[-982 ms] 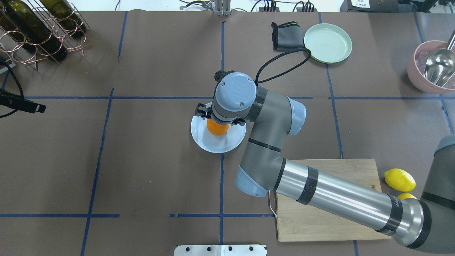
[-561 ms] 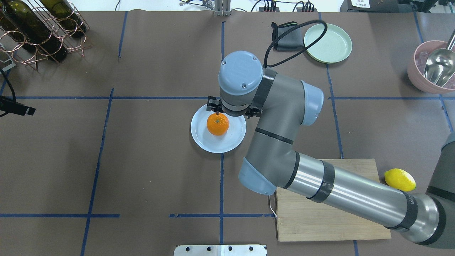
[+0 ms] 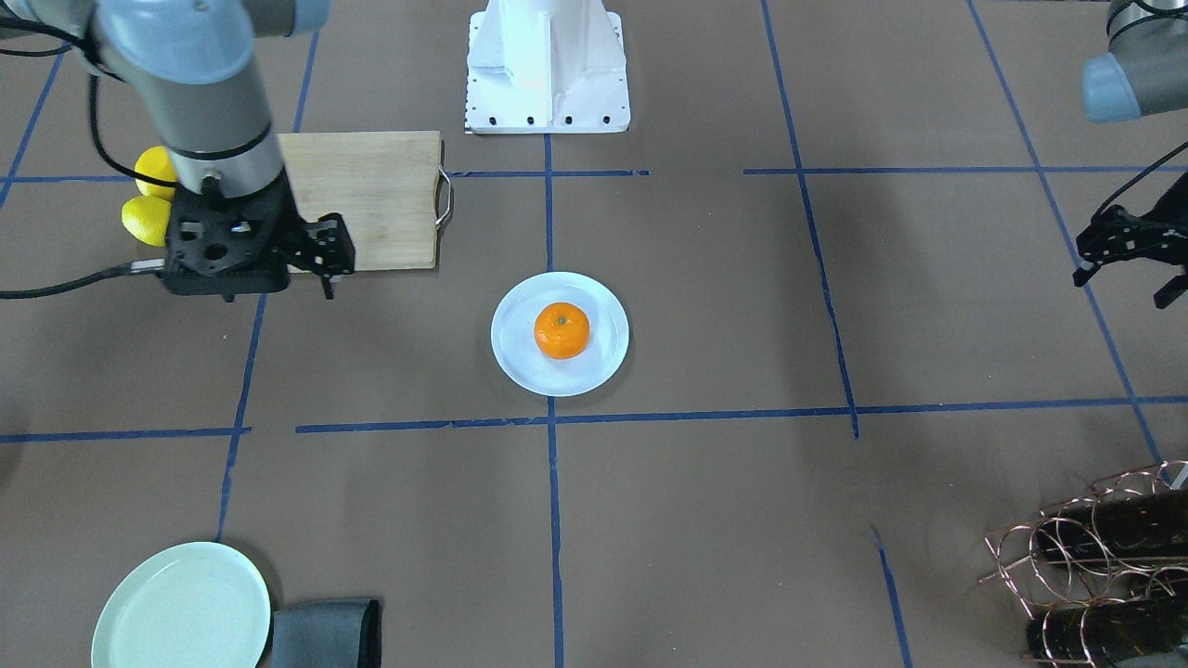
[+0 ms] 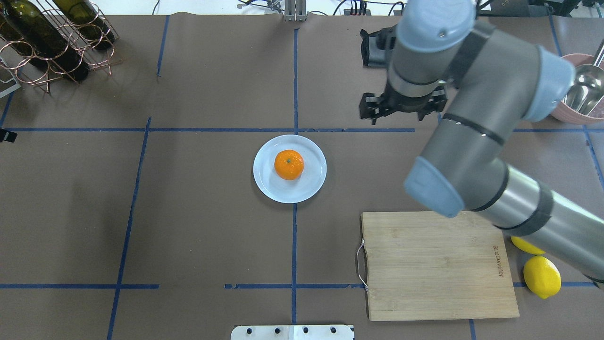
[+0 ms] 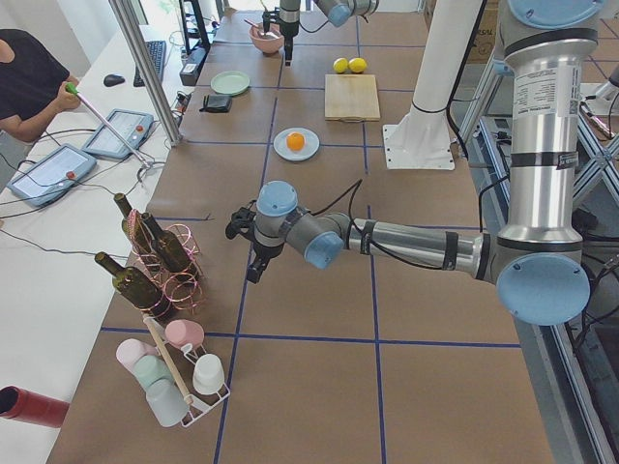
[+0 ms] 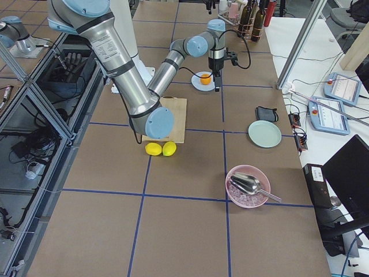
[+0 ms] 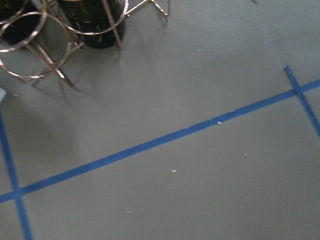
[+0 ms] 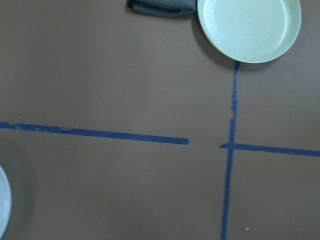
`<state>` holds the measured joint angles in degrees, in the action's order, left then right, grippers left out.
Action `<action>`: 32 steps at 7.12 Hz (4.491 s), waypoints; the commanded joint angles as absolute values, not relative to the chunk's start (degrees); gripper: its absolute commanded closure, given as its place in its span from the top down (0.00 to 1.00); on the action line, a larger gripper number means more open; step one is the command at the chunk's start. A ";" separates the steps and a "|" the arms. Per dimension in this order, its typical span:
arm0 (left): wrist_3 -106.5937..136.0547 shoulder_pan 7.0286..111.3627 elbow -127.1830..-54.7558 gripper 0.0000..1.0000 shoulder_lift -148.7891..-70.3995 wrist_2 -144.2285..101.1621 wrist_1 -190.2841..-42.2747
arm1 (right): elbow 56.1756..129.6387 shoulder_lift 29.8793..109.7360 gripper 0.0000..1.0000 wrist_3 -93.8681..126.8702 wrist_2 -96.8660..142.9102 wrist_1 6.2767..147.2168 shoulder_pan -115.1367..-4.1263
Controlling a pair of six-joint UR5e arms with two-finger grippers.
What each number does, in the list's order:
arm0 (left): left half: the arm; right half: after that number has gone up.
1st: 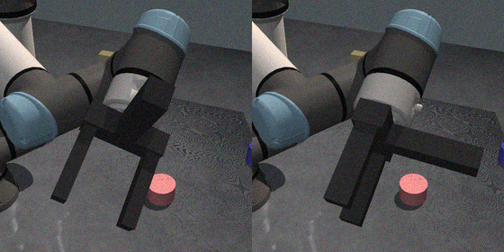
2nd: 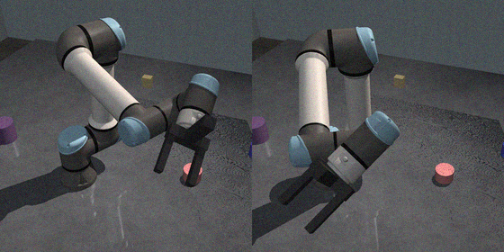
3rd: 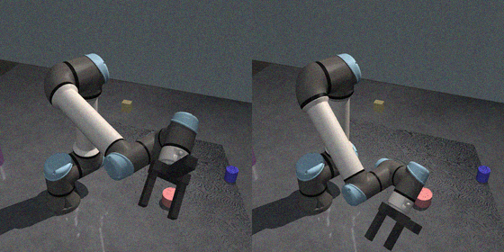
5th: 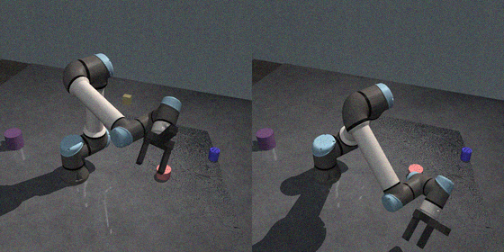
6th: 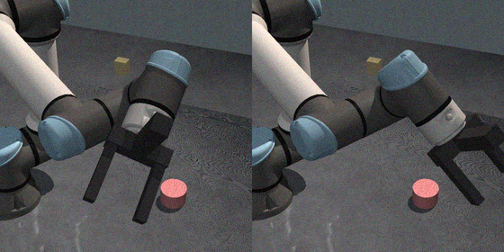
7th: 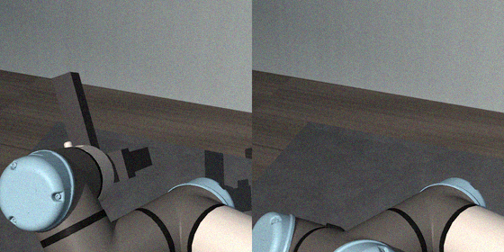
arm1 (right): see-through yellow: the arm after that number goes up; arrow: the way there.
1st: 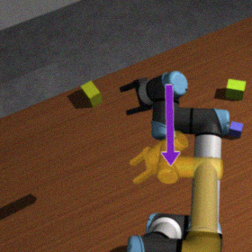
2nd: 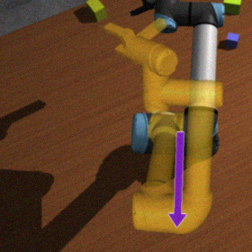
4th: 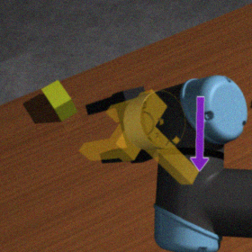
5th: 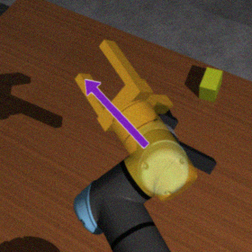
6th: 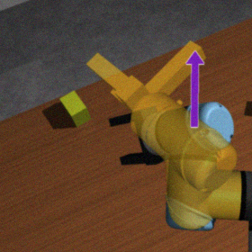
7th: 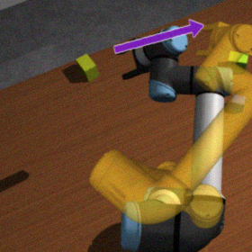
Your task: Pick orange to plate
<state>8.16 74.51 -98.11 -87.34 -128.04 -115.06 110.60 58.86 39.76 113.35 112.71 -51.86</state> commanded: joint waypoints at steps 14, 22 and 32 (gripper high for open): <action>-23.20 90.09 -95.54 1.00 -86.48 -132.19 -86.92 | 92.12 86.56 1.00 -10.60 140.62 98.59 -89.65; -23.12 90.09 -95.27 1.00 -87.01 -131.92 -86.84 | 91.41 91.84 1.00 -1.67 140.01 86.75 -90.52; -22.94 90.00 -93.52 1.00 -87.36 -132.10 -87.19 | 91.41 91.58 1.00 -1.58 140.10 86.75 -91.05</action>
